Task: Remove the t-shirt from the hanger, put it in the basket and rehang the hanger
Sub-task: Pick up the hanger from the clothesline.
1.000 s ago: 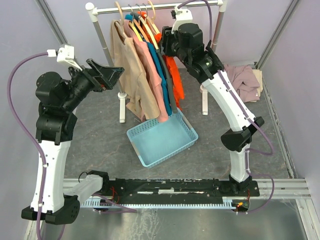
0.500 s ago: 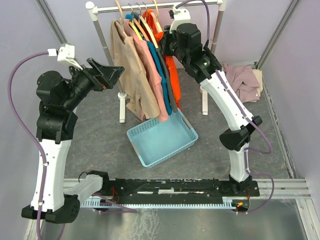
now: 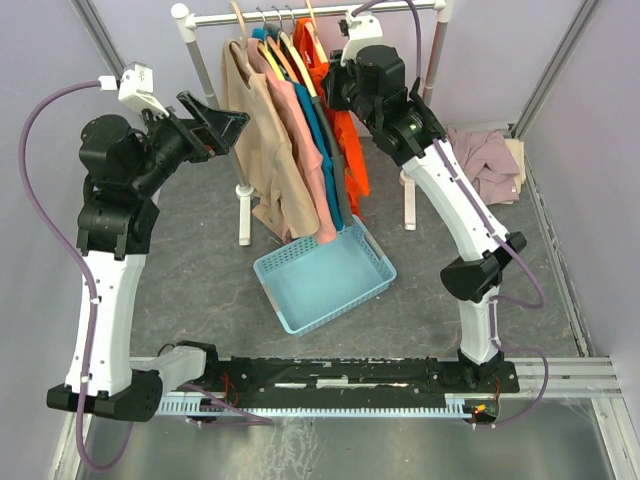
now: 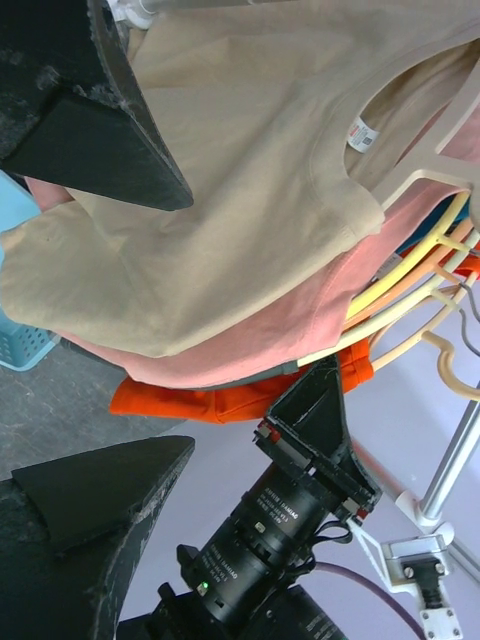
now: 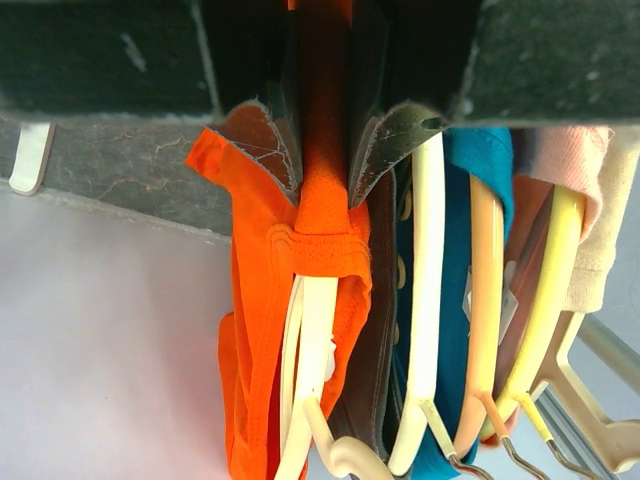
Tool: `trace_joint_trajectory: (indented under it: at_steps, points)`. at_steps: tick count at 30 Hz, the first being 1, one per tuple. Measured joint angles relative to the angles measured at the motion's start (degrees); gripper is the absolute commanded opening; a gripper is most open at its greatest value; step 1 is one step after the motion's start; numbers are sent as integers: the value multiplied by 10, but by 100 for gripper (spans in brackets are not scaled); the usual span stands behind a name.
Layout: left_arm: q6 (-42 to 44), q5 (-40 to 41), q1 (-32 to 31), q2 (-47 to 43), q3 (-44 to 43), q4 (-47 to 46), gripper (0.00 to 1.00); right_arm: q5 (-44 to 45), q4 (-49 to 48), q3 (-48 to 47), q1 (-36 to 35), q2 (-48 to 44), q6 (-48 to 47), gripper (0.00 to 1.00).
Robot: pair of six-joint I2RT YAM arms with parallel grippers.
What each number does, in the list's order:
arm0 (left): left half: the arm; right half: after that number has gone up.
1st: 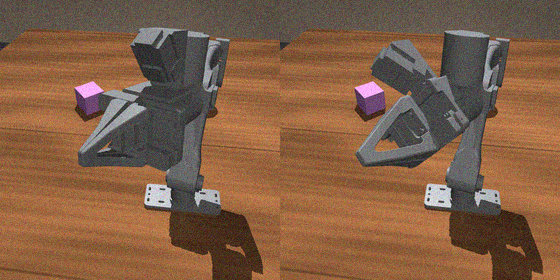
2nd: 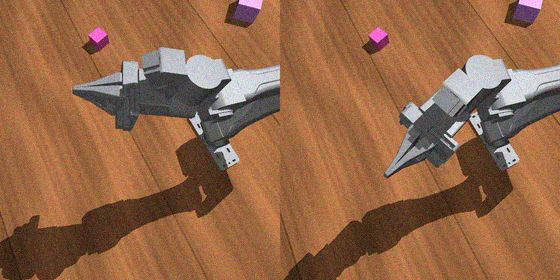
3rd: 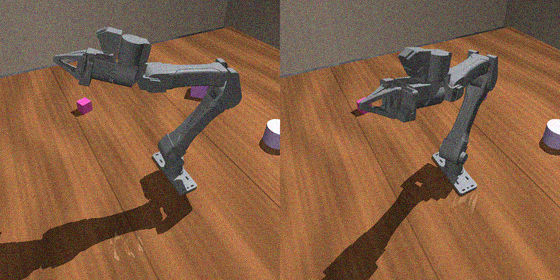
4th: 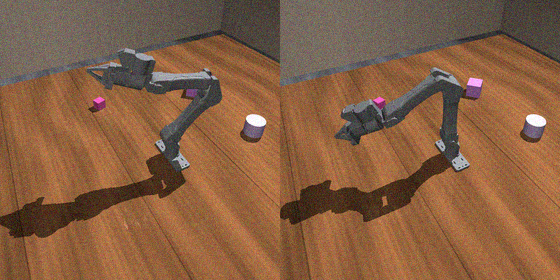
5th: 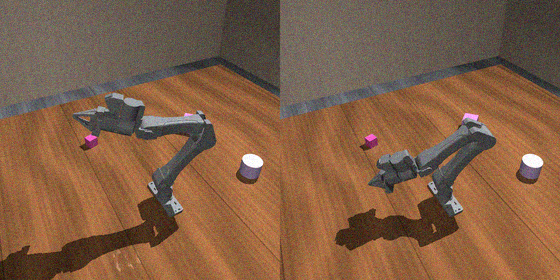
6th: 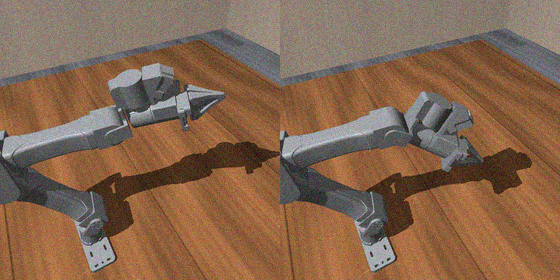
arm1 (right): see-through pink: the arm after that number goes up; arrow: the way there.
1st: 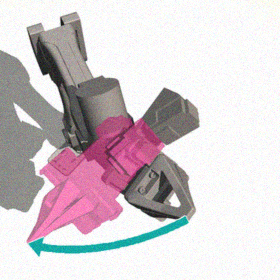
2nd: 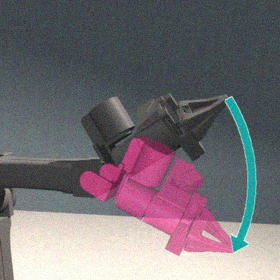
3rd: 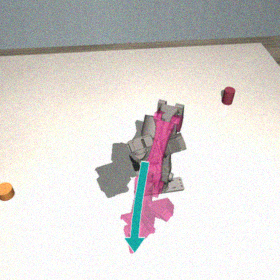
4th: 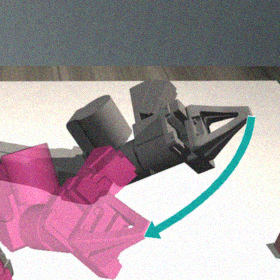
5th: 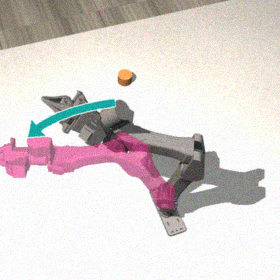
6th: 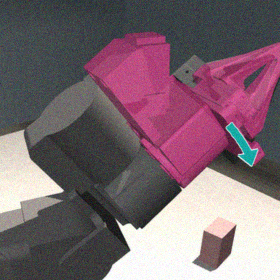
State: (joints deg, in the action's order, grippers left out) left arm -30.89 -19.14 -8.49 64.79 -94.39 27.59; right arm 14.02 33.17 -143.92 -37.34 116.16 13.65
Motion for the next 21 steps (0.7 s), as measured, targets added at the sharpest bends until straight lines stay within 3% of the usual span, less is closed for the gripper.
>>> trace_joint_trajectory:
  at_steps: [21]
  points:
    - [0,-22,-33,132,-95,-73,99,-18,4,92,33,-160,-1,1]
